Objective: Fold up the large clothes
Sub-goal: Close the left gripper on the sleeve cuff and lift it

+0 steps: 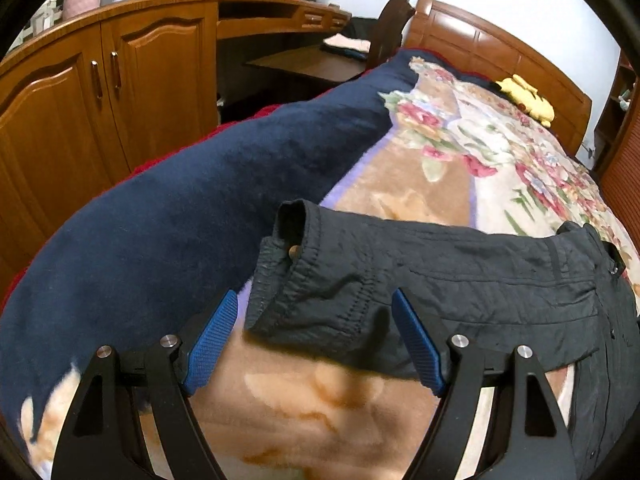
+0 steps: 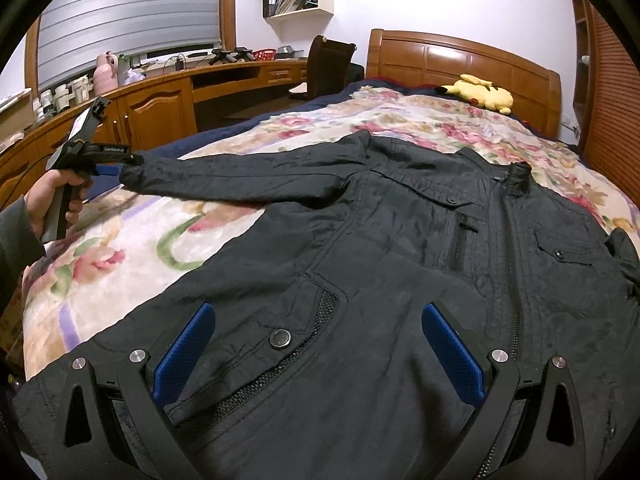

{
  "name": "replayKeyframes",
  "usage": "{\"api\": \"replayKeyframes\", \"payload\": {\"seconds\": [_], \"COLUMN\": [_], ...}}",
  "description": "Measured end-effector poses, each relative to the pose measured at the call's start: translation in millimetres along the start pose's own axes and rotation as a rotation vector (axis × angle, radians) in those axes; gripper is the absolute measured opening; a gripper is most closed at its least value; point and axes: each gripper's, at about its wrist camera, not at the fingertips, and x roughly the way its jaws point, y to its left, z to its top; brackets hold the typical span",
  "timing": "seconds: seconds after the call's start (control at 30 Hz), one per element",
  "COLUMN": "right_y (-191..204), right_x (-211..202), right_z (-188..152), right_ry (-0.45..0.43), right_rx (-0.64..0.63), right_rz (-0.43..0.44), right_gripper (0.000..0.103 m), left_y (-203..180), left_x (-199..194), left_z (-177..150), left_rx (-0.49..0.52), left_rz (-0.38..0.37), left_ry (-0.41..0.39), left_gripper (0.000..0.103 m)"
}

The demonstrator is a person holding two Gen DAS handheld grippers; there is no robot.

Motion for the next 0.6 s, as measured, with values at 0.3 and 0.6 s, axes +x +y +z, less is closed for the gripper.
{"api": "replayKeyframes", "payload": {"seconds": [0.3, 0.6], "right_y": [-1.2, -5.2], "right_x": [-1.4, -7.9], "right_z": [-0.4, -0.9], "right_ry": [-0.005, -0.022], "right_rx": [0.007, 0.025], "right_rz": [0.003, 0.014], "right_gripper": [0.103, 0.103], "left_y": [-36.0, -120.2], "left_x": [-9.4, -88.9], "left_z": [6.5, 4.8], "left_rx": [0.163, 0.353], "left_rz": [-0.019, -0.078], "left_ry": [0.041, -0.085], "left_gripper": [0.009, 0.007]}}
